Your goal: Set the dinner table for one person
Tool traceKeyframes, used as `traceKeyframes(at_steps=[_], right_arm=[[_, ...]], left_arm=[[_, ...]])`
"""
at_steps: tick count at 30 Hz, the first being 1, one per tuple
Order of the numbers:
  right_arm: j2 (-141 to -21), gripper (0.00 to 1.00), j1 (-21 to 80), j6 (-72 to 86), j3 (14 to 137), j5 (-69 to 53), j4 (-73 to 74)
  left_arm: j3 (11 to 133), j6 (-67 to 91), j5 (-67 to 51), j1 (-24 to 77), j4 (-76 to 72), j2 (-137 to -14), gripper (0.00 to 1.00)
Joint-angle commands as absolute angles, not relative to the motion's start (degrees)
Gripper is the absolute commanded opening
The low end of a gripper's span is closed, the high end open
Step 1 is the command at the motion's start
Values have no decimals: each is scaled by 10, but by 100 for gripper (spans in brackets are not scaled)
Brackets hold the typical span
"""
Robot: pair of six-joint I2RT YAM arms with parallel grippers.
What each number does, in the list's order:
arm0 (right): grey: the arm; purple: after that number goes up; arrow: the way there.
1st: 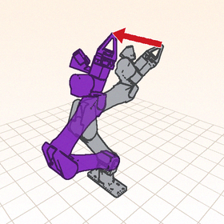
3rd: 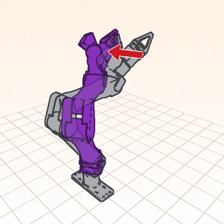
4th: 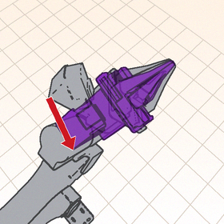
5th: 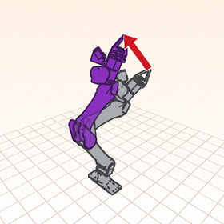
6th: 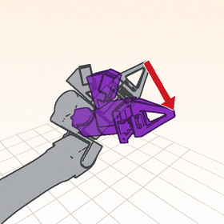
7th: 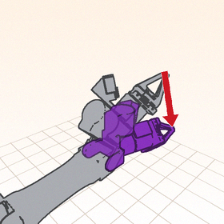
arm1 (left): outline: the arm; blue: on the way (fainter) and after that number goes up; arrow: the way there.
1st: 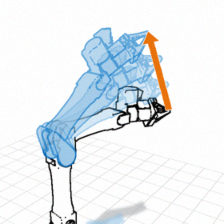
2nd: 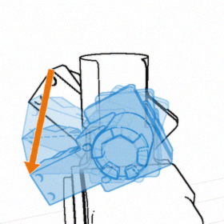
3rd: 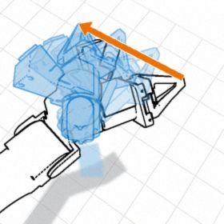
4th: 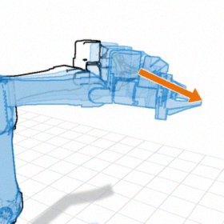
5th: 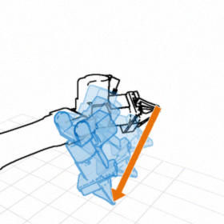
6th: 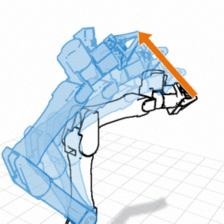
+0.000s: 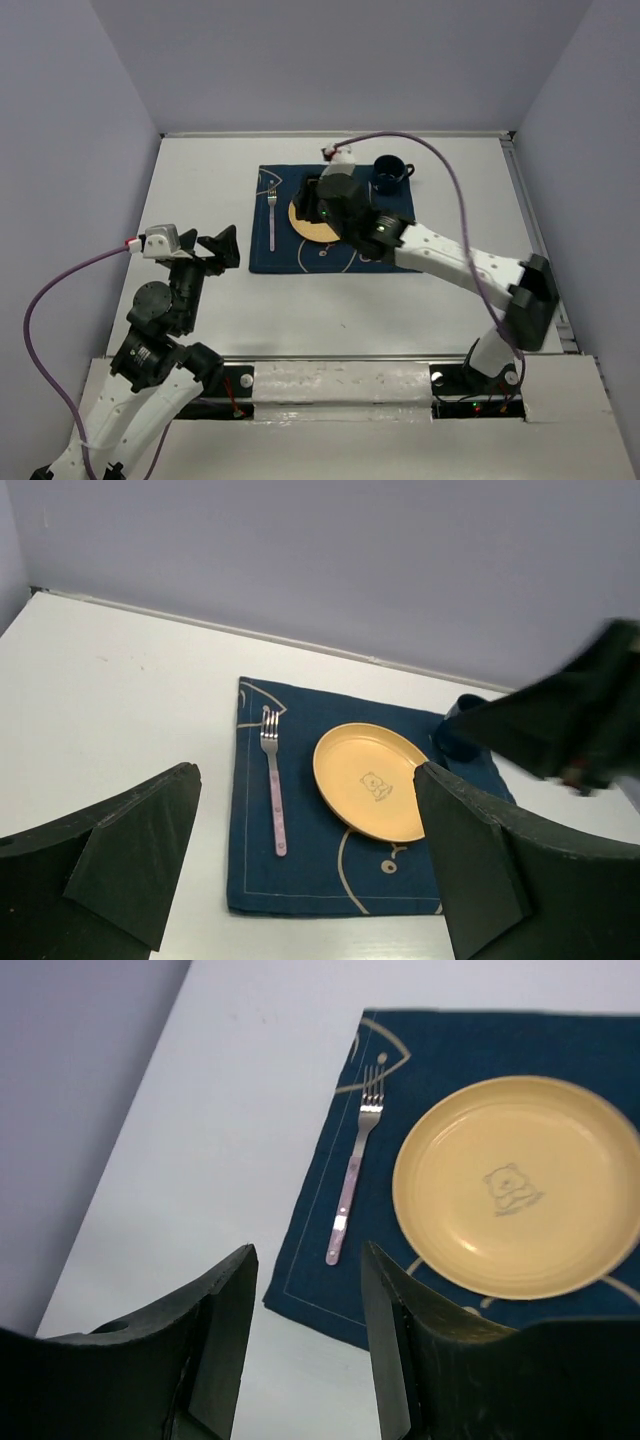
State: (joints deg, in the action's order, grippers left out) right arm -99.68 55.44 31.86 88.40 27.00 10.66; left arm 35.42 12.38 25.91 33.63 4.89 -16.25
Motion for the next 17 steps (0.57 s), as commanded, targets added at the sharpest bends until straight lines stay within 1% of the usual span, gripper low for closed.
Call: traceKeyframes(at_steps=[1, 2, 4, 5, 8, 9, 10, 13, 16, 17], right_arm=[[-834, 52, 555, 234, 732, 328, 7], [-771, 52, 555, 228, 705, 327, -11], [-710, 53, 555, 217, 657, 325, -18], [-651, 53, 555, 208, 613, 327, -19], [-560, 54, 555, 189, 536, 326, -19], [-530, 54, 555, 186, 519, 323, -19], [-472, 54, 555, 176, 503, 316, -19], [-378, 56, 555, 153, 458, 328, -19], [-336, 61, 555, 137, 434, 351, -16], [-324, 68, 555, 136, 432, 356, -11]], left_arm=[[376, 119, 216, 311, 20, -185, 99], [375, 120, 209, 302, 18, -186, 99], [374, 121, 194, 298, 11, -187, 99], [374, 120, 186, 298, 6, -186, 99], [380, 120, 181, 298, 4, -189, 99], [382, 123, 179, 298, 4, -192, 99], [386, 126, 180, 298, 4, -194, 99], [397, 138, 183, 298, -16, -207, 99], [411, 142, 181, 298, -18, -240, 99], [414, 144, 180, 298, -19, -252, 99]])
